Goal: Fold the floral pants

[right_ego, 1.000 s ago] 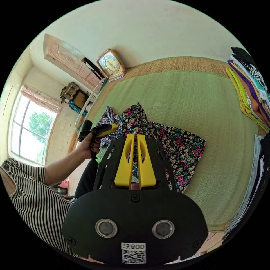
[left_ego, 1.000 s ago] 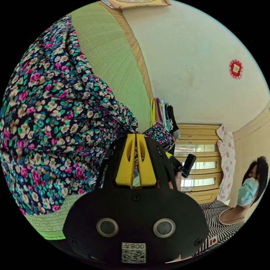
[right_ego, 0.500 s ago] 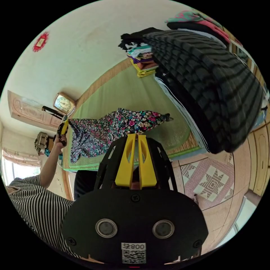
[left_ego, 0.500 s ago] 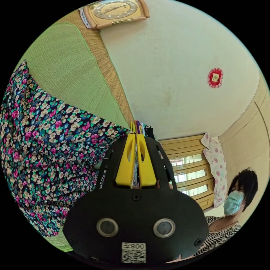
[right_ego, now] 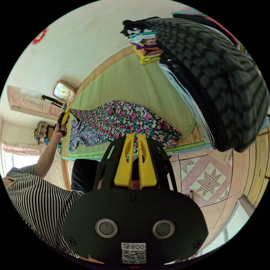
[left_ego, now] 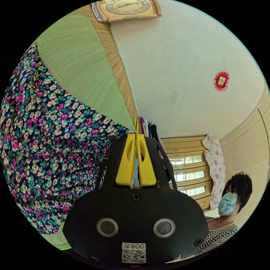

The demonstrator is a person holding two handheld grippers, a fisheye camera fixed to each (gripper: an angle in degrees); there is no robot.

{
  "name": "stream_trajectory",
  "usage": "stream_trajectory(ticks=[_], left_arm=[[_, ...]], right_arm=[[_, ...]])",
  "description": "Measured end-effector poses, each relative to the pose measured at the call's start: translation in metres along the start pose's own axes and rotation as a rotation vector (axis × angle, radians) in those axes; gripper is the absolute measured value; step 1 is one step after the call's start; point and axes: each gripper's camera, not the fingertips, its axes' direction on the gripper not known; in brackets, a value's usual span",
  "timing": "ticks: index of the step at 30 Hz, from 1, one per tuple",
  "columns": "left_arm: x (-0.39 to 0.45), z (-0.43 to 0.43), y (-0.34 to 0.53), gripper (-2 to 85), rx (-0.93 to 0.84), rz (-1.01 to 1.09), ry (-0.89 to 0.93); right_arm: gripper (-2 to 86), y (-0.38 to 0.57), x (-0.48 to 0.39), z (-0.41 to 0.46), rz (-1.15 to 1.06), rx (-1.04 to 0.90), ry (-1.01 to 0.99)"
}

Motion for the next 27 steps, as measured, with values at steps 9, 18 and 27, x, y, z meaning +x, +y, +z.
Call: stream_trajectory(ticks=[9, 18, 27], left_arm=[[0.026, -0.025, 0.020, 5.8, -0.151, 0.136, -0.219], [0.029, -0.142, 0.086, 7.8, 0.099, -0.025, -0.892], [0.036, -0.139, 0.095, 0.9, -0.001, -0.035, -1.035]], right_arm=[[6.3, -0.023, -0.113, 0.091, -0.364, -0.210, 0.104], [6.2, -0.043, -0.191, 0.124, -0.562, -0.235, 0.099], [6.5, -0.076, -0.276, 0.190, -0.722, -0.309, 0.222]])
